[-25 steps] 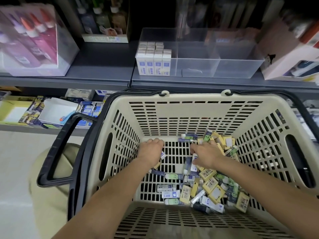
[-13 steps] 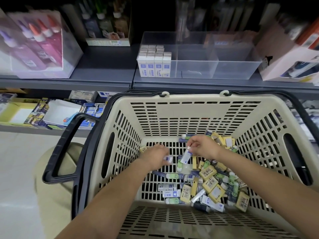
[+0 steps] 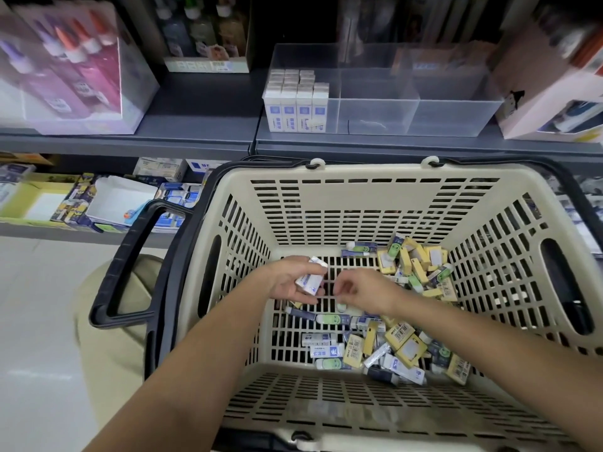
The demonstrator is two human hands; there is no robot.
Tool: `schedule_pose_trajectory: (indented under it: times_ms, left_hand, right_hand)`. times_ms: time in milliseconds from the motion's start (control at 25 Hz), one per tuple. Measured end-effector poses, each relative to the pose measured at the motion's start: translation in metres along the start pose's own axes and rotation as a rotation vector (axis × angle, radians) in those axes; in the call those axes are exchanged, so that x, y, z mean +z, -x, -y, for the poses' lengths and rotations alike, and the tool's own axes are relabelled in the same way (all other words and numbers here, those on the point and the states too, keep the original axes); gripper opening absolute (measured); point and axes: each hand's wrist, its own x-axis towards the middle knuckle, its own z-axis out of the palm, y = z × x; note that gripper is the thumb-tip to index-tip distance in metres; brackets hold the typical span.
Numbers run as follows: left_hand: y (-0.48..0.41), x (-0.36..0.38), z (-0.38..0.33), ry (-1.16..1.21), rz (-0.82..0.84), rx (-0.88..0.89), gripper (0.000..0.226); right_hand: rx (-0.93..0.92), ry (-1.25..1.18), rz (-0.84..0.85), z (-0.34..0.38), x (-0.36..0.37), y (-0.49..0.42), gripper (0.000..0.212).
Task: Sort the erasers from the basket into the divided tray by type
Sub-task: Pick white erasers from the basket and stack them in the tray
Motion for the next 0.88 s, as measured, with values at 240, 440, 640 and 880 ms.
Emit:
schedule_pose_trajectory:
  times_ms: [240, 440, 640, 880]
  left_hand:
    - [-0.004, -0.003, 0.007, -0.034, -0.054, -0.012, 0.022]
    - [-0.004, -0.004, 0.007, -0.050, -0.054, 0.005, 0.020]
    - [-0.003, -0.005, 0.008, -0.037, -0.081, 0.007, 0.022]
    - [-0.007, -0.005, 0.009, -0.051, -0.113, 0.025, 0.013]
  right_hand:
    - [-0.237, 0.639, 0.275, 0.002, 0.059, 0.002, 0.053]
    - [-0.266, 0.659, 0.195, -0.002, 0.059, 0.000, 0.046]
    - [-0.119, 0.693, 0.041, -0.017, 0.035, -0.003, 0.045]
    - [-0.100, 0.732, -0.022, -0.014, 0.042, -0.004, 0.041]
